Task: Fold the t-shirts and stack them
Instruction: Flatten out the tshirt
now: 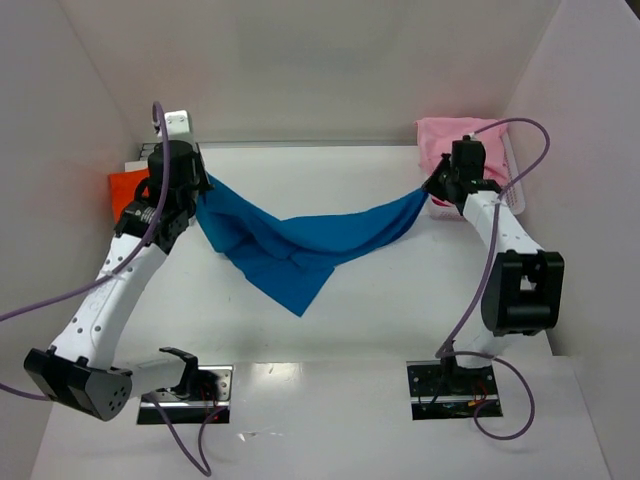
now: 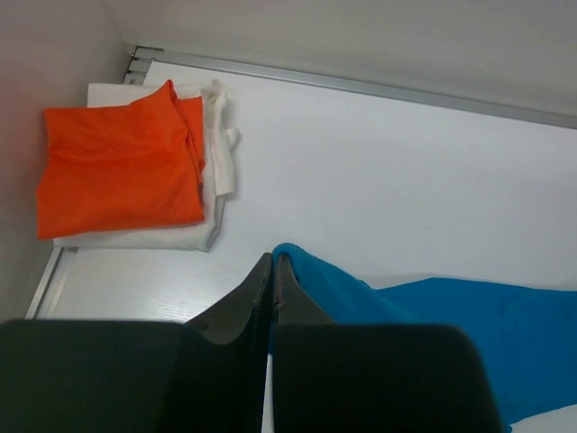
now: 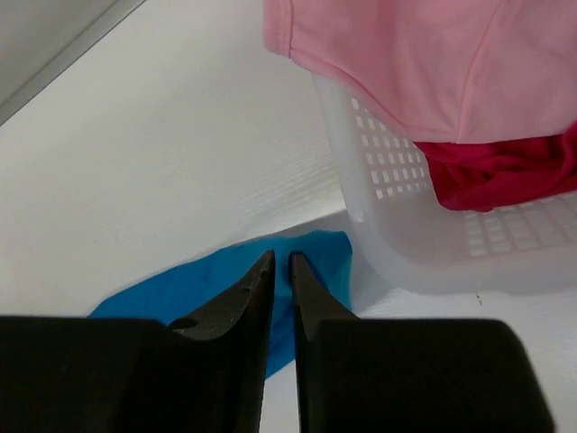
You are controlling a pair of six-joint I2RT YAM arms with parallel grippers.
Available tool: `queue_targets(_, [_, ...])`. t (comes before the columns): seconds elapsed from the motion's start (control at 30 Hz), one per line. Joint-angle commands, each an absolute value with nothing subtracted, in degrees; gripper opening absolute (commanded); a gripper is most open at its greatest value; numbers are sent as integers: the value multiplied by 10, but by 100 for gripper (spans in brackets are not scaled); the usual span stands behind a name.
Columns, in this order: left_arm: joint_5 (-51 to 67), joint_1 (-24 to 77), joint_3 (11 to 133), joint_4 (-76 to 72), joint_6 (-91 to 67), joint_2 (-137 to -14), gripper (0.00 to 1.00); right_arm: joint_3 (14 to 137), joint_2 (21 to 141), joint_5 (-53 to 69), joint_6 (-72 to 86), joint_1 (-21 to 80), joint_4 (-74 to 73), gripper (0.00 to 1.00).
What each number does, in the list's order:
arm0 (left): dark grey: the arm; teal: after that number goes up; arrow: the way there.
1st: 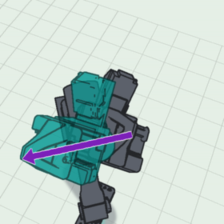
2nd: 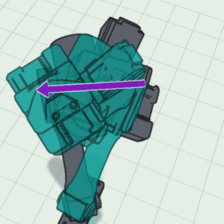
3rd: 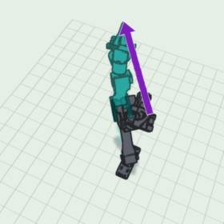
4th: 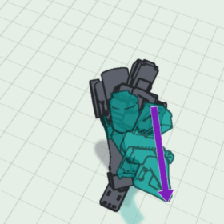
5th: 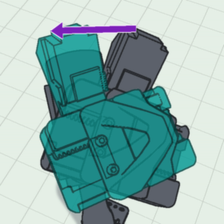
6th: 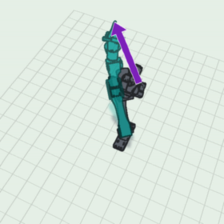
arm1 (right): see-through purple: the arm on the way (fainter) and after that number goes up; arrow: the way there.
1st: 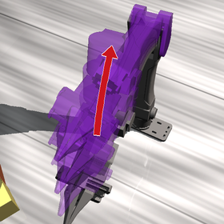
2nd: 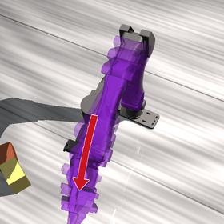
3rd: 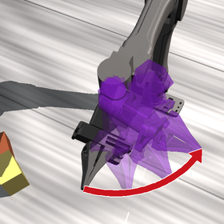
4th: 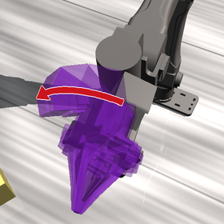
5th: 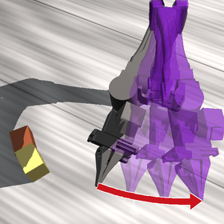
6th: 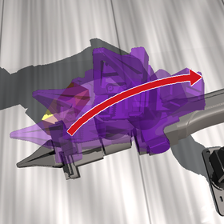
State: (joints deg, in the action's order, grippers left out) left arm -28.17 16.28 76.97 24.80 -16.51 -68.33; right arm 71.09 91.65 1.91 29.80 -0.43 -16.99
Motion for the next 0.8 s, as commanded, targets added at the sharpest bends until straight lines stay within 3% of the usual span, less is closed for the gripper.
queue_targets(0.0, [-270,152,785,201,-163,-701,0,772,954,-2,264,21,-174,60])
queue_targets(0.1, [-270,152,785,196,-164,-716,0,805,951,-54,250,49,-217,91])
queue_targets(0.17, [-264,152,785,191,-164,-722,0,824,936,-75,244,77,-258,100])
queue_targets(0.5, [-244,135,766,150,-190,-747,0,785,863,-137,328,404,-306,100])
queue_targets(0.77, [-212,113,751,145,-231,-759,0,700,882,-179,386,501,-311,96])
